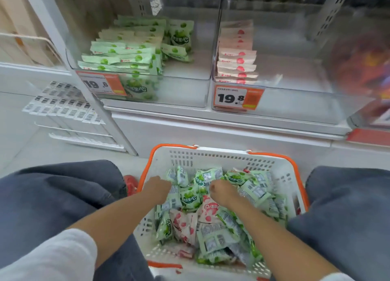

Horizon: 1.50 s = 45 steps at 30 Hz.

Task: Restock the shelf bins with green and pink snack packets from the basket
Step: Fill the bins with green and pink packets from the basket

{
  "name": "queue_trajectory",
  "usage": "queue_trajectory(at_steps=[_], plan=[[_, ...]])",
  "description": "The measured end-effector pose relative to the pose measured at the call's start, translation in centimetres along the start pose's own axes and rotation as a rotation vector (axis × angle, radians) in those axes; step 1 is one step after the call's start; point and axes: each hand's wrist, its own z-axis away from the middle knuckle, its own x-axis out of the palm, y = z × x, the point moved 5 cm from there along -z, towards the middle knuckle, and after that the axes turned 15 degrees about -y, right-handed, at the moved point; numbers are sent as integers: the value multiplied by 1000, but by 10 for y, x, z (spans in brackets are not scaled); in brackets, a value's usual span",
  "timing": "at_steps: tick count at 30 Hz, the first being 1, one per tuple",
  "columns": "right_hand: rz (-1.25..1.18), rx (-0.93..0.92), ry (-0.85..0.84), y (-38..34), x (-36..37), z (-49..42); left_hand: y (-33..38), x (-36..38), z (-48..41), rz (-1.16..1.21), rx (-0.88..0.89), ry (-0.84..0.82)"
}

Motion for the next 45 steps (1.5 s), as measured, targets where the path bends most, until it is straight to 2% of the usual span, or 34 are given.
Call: queue_trajectory(at_steps=[3, 8, 10, 12, 14, 16, 17, 19, 23, 27, 29, 31, 34, 37, 40, 45], plan=[[12, -17, 3, -2, 2, -5, 11, -2, -6, -117, 11, 134], [35, -98, -7, -23, 4, 4, 6, -18, 7, 224, 179, 142], [37, -135, -6, -31, 3, 13, 3, -28, 16, 457, 183, 170], [39, -234, -2, -45, -3, 24, 0, -50, 28, 821, 190, 189], [-21, -312, -8, -63, -16, 38, -4, -73, 41, 1186, 271, 124], [-145, -347, 81, -75, -40, 49, -8, -94, 64, 1481, 390, 27], [-221, -358, 163, -80, -56, 57, -11, -103, 78, 1615, 433, 28], [-390, -362, 259, -89, -91, 73, -20, -125, 102, 1726, 494, 160], [-712, -497, 156, -130, -155, 103, -31, -177, 148, 1228, 571, 700], [-688, -552, 195, -174, -208, 133, -57, -220, 182, 1077, 495, 1069], [-718, -579, 198, -193, -228, 143, -72, -242, 196, 1025, 466, 1166], [-713, -572, 272, -209, -250, 148, -87, -265, 202, 981, 437, 1213], [-625, -526, 509, -222, -291, 139, -118, -300, 196, 969, 381, 1261], [-333, -350, 706, -229, -324, 126, -151, -334, 168, 730, 199, 1113], [-97, -229, 764, -236, -345, 111, -161, -360, 142, 475, 150, 933], [54, -91, 706, -240, -364, 88, -162, -399, 109, 259, 136, 829]])
